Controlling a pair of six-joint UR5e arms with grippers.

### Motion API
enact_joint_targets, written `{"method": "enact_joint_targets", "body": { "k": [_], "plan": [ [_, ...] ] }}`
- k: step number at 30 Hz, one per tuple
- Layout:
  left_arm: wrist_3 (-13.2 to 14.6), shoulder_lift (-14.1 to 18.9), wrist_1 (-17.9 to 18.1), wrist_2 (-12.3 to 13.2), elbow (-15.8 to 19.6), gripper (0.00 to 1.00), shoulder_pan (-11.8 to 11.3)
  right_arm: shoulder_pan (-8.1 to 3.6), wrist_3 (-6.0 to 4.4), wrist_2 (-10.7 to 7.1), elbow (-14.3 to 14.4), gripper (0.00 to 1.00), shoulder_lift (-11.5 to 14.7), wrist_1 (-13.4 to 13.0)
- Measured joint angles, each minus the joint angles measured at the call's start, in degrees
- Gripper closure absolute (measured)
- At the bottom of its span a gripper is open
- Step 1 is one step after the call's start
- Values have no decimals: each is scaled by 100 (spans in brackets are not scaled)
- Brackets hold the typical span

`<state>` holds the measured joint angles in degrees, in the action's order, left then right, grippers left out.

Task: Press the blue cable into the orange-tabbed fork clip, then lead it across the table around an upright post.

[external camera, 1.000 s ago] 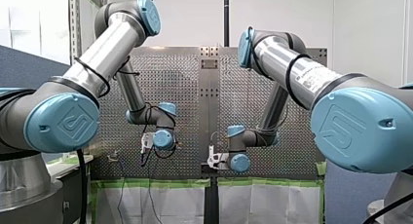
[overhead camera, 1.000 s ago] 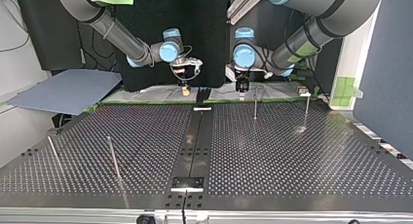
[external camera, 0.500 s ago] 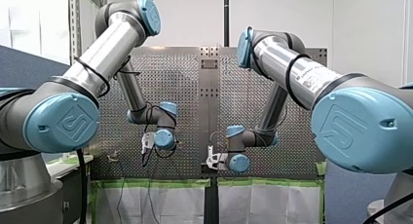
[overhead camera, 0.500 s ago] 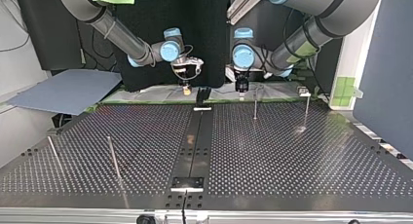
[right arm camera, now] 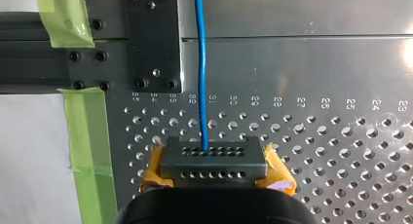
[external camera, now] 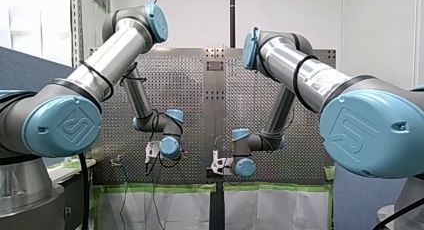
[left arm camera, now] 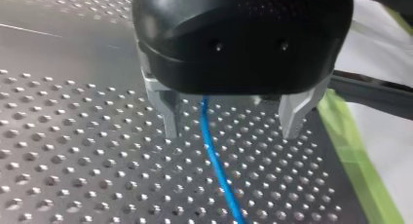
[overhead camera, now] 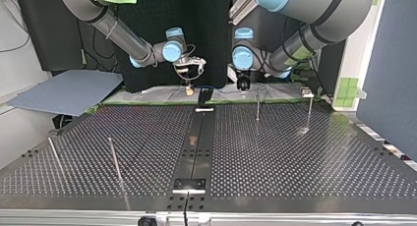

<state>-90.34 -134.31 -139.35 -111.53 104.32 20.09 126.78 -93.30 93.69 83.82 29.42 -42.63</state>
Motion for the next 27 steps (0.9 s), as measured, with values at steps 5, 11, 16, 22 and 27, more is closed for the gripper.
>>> {"method": "enact_joint_targets", "body": {
  "k": [5, 11, 16, 22, 27],
  "plan": [
    [104, -80, -188, -179, -185, 0, 46, 4, 7, -1, 0, 100, -1, 24],
    [143, -87, -215, -308, -277, 0, 76, 8, 16, 0, 0, 100, -1, 34],
    [164, -89, -168, -393, -313, 0, 79, 9, 19, 0, 0, 100, 0, 35],
    [228, -89, -156, -430, -334, 0, 79, 9, 26, 1, 0, 100, -1, 35],
    [273, -89, -155, -446, -340, 0, 79, 9, 29, 1, 0, 100, -1, 35]
  ]
}}
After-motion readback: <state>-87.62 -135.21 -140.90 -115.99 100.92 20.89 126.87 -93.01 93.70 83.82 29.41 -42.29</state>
